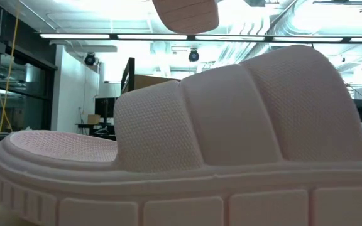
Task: Pick and place slides into the shelf
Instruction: Put the pink slide on the shelf
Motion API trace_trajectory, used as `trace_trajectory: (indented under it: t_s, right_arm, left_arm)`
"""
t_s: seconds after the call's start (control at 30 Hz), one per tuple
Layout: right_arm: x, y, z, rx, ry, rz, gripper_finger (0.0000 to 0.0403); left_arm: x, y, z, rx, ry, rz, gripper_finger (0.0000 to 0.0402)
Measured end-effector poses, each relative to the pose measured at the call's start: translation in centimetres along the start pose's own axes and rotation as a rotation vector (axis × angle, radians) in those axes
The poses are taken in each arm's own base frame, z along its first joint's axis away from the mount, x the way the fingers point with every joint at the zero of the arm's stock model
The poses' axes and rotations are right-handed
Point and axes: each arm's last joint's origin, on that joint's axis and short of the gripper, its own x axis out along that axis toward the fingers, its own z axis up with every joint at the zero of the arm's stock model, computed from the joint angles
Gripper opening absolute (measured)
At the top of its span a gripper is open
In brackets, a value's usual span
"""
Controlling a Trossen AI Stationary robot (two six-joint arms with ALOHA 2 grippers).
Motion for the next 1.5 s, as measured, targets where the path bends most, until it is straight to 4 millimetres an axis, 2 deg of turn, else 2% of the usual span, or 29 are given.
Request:
trace_trajectory:
  t_s: [0.17, 0.27, 0.5, 0.73, 0.9, 1.07, 1.23, 1.4, 1.5]
  right_arm:
    - [0.0, -0.1, 0.1, 0.026, -0.006, -0.009, 0.0061]
    - [0.0, -0.1, 0.1, 0.038, -0.006, -0.007, 0.0030]
    - [0.0, 0.0, 0.1, 0.050, -0.009, 0.004, 0.0034]
    - [0.0, -0.1, -0.1, 0.037, 0.003, 0.002, 0.0030]
    - [-0.3, -1.2, -0.5, 0.076, 0.008, 0.039, 0.0030]
    - [-0.5, -1.9, -1.1, 0.091, 0.036, 0.067, 0.0029]
    - [-0.6, -2.2, -1.7, 0.090, 0.033, 0.179, 0.0028]
    - [-0.9, -3.3, -2.2, 0.075, 0.058, 0.182, 0.0028]
    - [-1.5, -4.7, -2.5, 0.079, 0.027, 0.220, 0.0028]
  left_arm:
    - [0.0, 0.0, 0.0, 0.000, 0.000, 0.000, 0.0024]
    - [0.0, 0.0, 0.0, 0.003, 0.004, 0.000, 0.0024]
    - [-0.1, 0.2, -0.5, 0.011, 0.037, 0.004, 0.0024]
    - [-1.8, 1.6, -0.3, -0.015, 0.025, -0.002, 0.0024]
    - [-3.2, 2.8, -0.4, -0.034, -0.007, -0.036, 0.0029]
    - [-4.7, 4.0, -0.7, -0.075, -0.049, -0.061, 0.0069]
    - [-6.1, 5.3, -1.3, -0.111, -0.078, -0.072, 0.0125]
    - [-7.8, 6.9, -2.0, -0.166, -0.116, -0.081, 0.0166]
    - [-8.4, 7.5, -2.3, -0.198, -0.133, -0.087, 0.0178]
